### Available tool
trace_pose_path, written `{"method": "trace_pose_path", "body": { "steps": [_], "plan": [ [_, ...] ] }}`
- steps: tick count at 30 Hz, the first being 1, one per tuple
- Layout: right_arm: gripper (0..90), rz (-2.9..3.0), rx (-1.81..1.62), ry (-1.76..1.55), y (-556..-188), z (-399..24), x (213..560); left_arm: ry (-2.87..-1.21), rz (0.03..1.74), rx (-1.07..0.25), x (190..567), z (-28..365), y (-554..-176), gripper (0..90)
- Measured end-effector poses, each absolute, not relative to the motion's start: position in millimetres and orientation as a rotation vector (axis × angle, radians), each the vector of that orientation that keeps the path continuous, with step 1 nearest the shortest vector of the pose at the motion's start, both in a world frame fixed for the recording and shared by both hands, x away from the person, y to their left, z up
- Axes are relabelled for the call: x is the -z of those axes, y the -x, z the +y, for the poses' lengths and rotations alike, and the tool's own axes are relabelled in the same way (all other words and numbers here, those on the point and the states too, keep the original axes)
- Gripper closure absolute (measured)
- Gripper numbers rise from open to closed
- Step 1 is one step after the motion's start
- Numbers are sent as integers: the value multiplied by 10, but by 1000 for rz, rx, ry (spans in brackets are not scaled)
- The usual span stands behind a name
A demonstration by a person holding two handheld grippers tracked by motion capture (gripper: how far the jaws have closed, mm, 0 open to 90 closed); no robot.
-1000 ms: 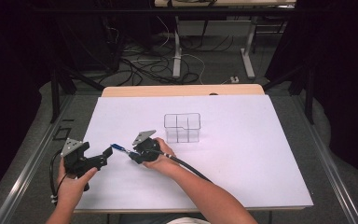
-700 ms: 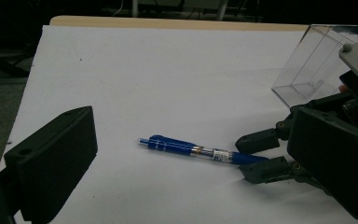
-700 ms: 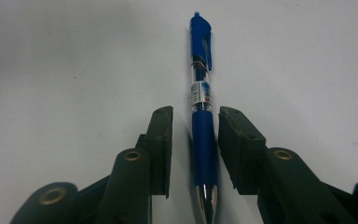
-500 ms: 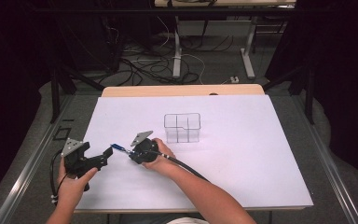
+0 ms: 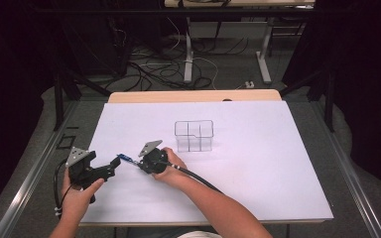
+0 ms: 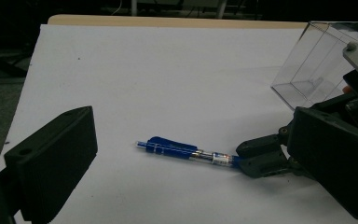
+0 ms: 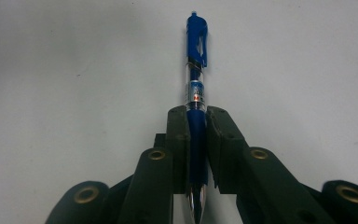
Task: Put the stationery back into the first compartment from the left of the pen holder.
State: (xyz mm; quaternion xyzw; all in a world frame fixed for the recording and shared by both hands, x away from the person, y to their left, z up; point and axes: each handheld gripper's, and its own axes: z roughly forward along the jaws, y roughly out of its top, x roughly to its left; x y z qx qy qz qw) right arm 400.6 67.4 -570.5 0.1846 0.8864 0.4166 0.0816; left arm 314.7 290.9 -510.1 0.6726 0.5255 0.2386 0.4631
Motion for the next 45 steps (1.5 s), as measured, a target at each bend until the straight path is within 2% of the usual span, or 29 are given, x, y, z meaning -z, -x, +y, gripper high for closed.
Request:
{"method": "trace_pose_path", "body": {
  "steps": [21,45],
  "plan": [
    [801,2644,-1253,-560,-3952,641,5619,-1653,1289,-593,5097,2912,-3146,14],
    [801,2524,-1164,-262,-3697,225,5249,-1657,1291,-599,5086,2895,-3138,14]
  ]
}}
